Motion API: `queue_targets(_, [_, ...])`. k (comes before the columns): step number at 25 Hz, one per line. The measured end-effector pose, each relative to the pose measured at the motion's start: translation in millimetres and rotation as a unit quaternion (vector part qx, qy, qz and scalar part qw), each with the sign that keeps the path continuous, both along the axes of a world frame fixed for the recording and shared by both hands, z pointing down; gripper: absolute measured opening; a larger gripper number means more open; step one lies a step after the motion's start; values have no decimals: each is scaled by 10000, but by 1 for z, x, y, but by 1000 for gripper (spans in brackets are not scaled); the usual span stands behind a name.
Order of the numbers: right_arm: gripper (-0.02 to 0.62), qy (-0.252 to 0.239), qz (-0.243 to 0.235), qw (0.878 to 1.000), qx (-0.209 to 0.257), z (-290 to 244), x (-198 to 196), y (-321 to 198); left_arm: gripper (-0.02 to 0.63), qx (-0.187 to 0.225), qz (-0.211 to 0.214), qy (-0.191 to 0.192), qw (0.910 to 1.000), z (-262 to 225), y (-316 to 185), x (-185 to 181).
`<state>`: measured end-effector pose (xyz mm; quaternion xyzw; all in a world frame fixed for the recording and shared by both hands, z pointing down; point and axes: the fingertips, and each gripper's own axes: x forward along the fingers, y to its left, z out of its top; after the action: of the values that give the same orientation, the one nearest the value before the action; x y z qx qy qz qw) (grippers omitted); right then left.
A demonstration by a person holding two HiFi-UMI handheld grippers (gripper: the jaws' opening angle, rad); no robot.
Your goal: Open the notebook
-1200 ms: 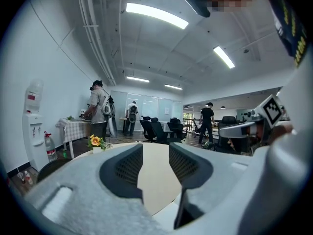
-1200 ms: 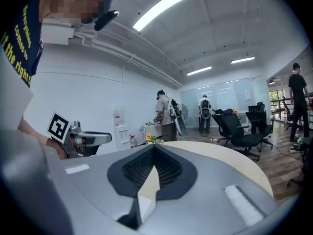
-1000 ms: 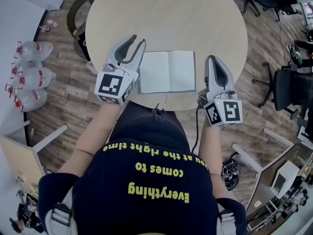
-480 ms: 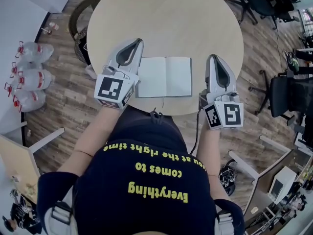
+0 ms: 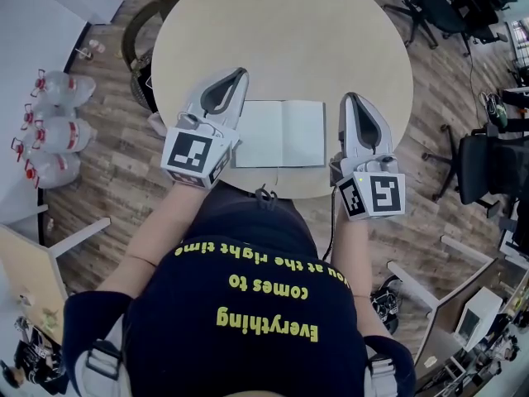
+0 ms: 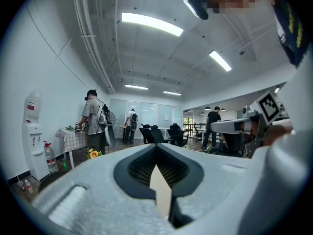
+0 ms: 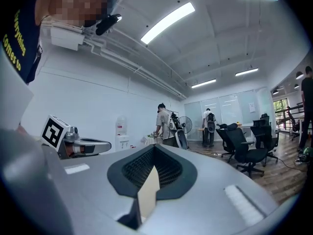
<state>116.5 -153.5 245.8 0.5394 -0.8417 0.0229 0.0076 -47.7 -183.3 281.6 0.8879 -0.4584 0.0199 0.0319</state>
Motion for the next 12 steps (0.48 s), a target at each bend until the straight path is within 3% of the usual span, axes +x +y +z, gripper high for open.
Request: queue_targets(12, [12,30,-46,10000,-77,4,-4,-6,2,-36,15,0,10000,0,-3,3])
